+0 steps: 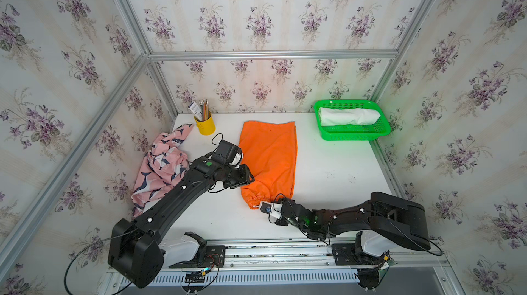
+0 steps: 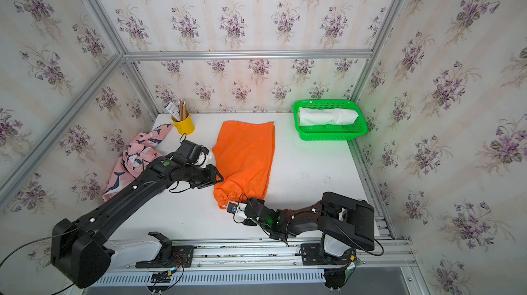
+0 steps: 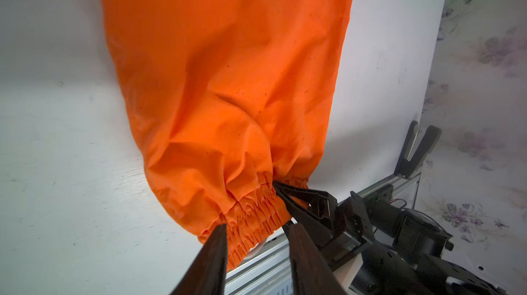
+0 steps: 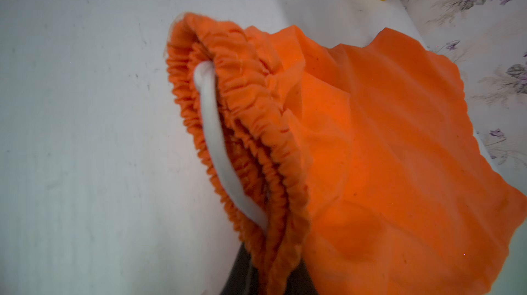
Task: Roll up the shorts
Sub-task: Roll the shorts at the center of the board.
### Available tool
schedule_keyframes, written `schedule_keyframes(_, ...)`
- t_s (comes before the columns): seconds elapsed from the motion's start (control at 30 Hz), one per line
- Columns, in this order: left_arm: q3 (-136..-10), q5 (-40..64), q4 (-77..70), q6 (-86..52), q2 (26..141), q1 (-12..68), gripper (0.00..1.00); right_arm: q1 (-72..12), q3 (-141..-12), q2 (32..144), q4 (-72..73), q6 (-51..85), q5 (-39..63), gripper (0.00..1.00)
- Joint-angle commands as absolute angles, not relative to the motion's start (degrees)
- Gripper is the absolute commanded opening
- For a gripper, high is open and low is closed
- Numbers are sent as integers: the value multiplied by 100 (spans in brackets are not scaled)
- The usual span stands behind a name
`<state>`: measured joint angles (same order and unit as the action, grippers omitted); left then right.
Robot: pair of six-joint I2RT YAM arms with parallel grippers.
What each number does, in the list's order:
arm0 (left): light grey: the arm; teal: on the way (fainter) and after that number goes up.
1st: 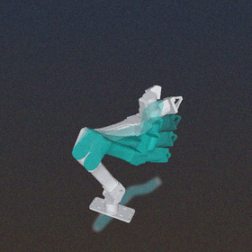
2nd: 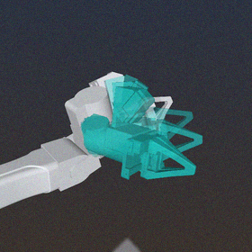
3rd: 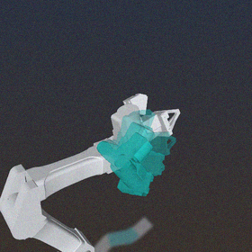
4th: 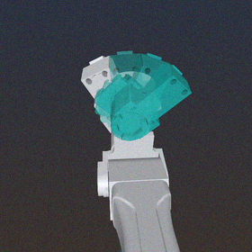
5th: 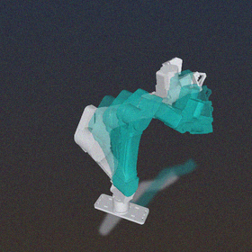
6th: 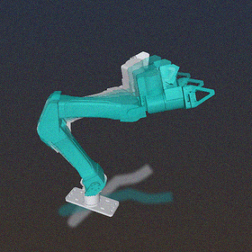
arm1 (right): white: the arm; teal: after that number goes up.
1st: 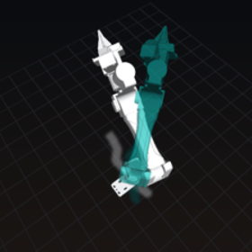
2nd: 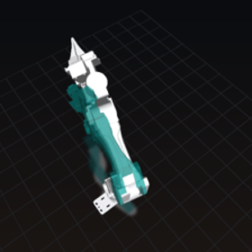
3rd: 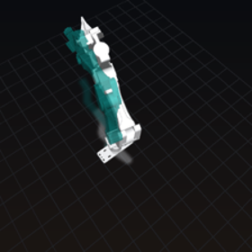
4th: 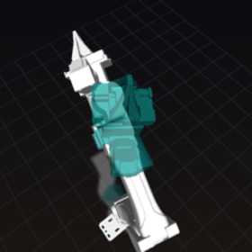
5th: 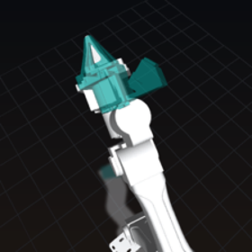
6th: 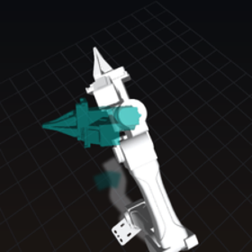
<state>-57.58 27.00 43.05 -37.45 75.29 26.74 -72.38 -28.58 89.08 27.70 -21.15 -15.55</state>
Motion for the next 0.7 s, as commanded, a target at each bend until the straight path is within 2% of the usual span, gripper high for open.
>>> schedule_keyframes(0.0,-5597,3270,4280,-3243,7928,2786,29,-7226,-3114,8910,1686,-1620,-611,3)
schedule_keyframes(0.1,-5258,3502,4021,-3073,8478,2795,25,-7111,-3360,8857,1209,-1385,-44,2)
schedule_keyframes(0.17,-5005,3436,3966,-2927,8823,2795,23,-6843,-3648,8879,739,-1199,722,2)
schedule_keyframes(0.37,-4580,3007,3727,-2864,9281,2793,24,-6135,-4728,9400,-646,-1070,2460,2)
schedule_keyframes(0.5,-4750,2286,3916,-2974,8974,2787,39,-5751,-5337,9913,-1331,-1148,3379,4)
schedule_keyframes(0.57,-4818,1683,4103,-3040,8547,2765,50,-5542,-5661,10212,-1667,-1183,3603,5)
schedule_keyframes(0.63,-4825,1440,4165,-3013,8067,2735,55,-5362,-6016,10535,-2052,-1219,3717,6)
schedule_keyframes(0.67,-4820,1358,4211,-3006,7770,2713,60,-5263,-6229,10715,-2275,-1253,3812,7)
